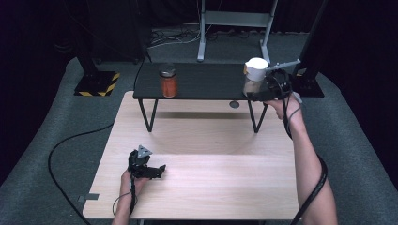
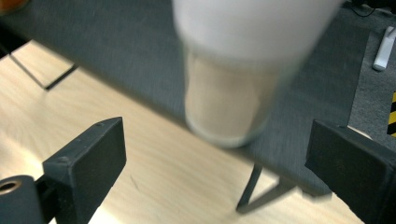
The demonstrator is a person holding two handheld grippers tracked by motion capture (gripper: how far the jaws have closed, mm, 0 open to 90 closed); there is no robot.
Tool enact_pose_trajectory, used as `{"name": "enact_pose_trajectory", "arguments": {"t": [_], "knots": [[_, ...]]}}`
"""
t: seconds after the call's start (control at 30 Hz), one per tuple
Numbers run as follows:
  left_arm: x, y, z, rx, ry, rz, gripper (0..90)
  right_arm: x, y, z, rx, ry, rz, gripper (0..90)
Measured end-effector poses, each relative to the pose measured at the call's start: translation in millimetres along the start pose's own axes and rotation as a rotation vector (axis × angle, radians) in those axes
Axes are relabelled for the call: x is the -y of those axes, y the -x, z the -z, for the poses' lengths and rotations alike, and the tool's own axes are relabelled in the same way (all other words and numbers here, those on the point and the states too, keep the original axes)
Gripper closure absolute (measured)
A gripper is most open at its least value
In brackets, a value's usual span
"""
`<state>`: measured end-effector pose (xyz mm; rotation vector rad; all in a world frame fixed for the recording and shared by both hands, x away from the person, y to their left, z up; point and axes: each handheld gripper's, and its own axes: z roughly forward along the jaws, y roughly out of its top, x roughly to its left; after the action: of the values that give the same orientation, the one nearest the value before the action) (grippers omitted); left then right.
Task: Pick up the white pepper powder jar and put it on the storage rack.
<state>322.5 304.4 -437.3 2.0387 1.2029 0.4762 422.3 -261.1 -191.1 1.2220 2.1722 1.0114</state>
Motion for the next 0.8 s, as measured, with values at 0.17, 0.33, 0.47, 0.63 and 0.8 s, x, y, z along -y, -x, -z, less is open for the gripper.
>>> {"name": "enact_pose_trajectory", "arguments": {"t": [0.17, 0.33, 0.47, 0.63, 0.8], "knots": [[-0.4, 1.8, -0.5, -0.006, -0.002, -0.005, 2.4, 32.6, -5.3, 10.8, 0.005, -0.009, 0.03, 2.5], [-0.8, 2.6, -0.6, -0.009, -0.004, -0.008, 2.4, 68.7, -10.2, 15.5, 0.007, -0.027, 0.044, 1.8], [-1.2, 4.2, -0.9, -0.016, -0.007, -0.012, 2.5, 100.1, -15.0, 13.1, 0.001, -0.035, 0.039, 0.6], [-1.6, 5.8, -1.2, -0.022, -0.009, -0.014, 2.5, 139.6, -21.2, 0.0, -0.012, -0.06, 0.027, 0.0], [-1.9, 6.0, -1.2, -0.024, -0.011, -0.015, 2.6, 183.7, -30.2, -13.4, -0.016, -0.063, -0.011, 0.0]]}}
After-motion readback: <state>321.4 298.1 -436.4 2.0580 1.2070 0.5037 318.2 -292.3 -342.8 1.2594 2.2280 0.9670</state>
